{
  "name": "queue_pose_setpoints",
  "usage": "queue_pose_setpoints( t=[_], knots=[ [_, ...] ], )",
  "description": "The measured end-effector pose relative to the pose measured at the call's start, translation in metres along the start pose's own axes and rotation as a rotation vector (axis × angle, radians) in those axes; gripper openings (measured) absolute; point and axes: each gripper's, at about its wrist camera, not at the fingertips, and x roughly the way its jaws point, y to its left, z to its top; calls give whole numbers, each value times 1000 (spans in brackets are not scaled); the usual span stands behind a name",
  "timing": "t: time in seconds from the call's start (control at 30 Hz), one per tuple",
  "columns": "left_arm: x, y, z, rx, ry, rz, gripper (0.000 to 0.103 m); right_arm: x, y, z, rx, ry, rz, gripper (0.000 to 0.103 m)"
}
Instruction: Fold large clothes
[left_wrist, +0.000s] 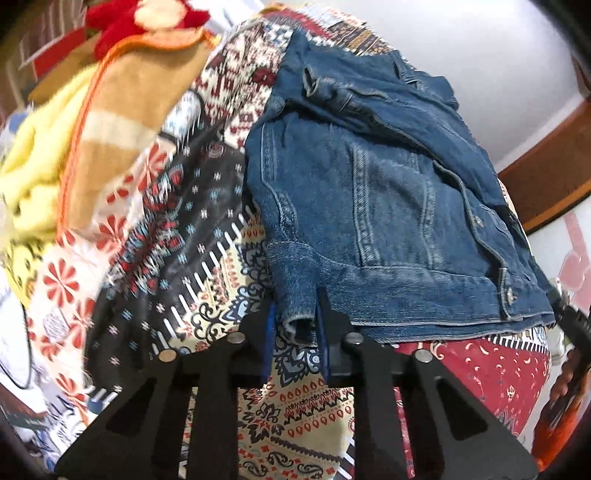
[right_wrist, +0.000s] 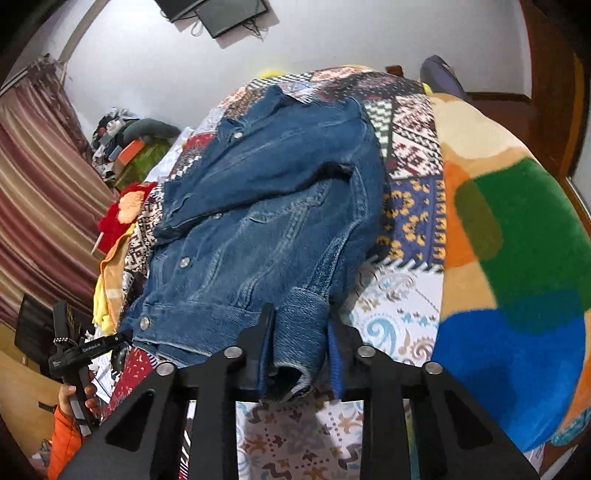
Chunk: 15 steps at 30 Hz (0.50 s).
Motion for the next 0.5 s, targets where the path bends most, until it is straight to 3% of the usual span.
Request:
queue_pose_setpoints(
  t=[0.2, 0.5],
  knots=[
    [-24, -13, 21, 24, -82, -15, 10, -6, 8, 25, -29, -44, 36, 18],
    [-57, -42, 83, 93, -220, -52, 8, -5, 36, 84, -143, -116, 43, 16]
  ],
)
